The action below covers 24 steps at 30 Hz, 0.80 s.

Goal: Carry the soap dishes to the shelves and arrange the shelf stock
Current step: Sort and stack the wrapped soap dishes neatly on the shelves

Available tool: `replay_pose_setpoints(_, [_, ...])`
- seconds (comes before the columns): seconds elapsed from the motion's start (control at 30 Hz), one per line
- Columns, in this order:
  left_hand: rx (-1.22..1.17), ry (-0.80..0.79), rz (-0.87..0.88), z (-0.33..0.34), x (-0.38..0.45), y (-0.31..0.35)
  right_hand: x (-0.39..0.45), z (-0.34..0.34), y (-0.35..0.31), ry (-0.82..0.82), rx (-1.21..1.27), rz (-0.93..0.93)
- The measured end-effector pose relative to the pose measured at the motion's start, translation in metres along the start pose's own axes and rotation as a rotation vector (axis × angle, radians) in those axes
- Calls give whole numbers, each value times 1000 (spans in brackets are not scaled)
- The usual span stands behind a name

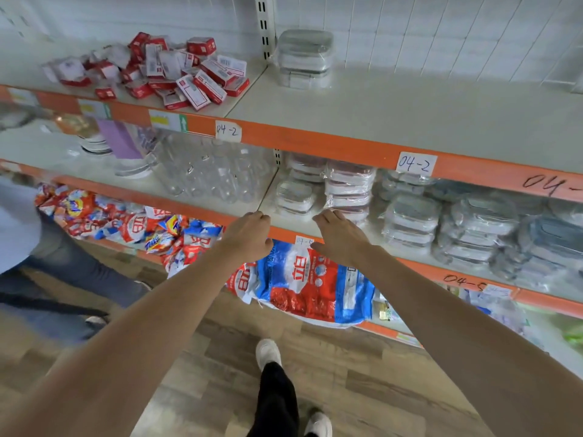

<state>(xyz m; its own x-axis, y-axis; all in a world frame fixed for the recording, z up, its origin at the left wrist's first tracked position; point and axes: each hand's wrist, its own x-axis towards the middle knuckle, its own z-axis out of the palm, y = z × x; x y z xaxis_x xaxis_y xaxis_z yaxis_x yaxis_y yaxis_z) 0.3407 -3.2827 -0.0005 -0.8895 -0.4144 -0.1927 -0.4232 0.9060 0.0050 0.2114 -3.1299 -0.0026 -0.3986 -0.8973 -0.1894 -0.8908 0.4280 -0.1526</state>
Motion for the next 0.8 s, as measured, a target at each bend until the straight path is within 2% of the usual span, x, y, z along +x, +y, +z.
replay_pose_setpoints(0.4, [-156, -69, -54, 57, 38, -39, 80, 52, -12, -111, 123, 87])
replay_pose_setpoints(0.63, [-178, -2, -100, 99, 107, -88, 185, 95, 2, -19, 149, 140])
replay_pose_setpoints(0.8, [-166, 61, -63, 131, 150, -112, 243, 116, 24, 86, 149, 202])
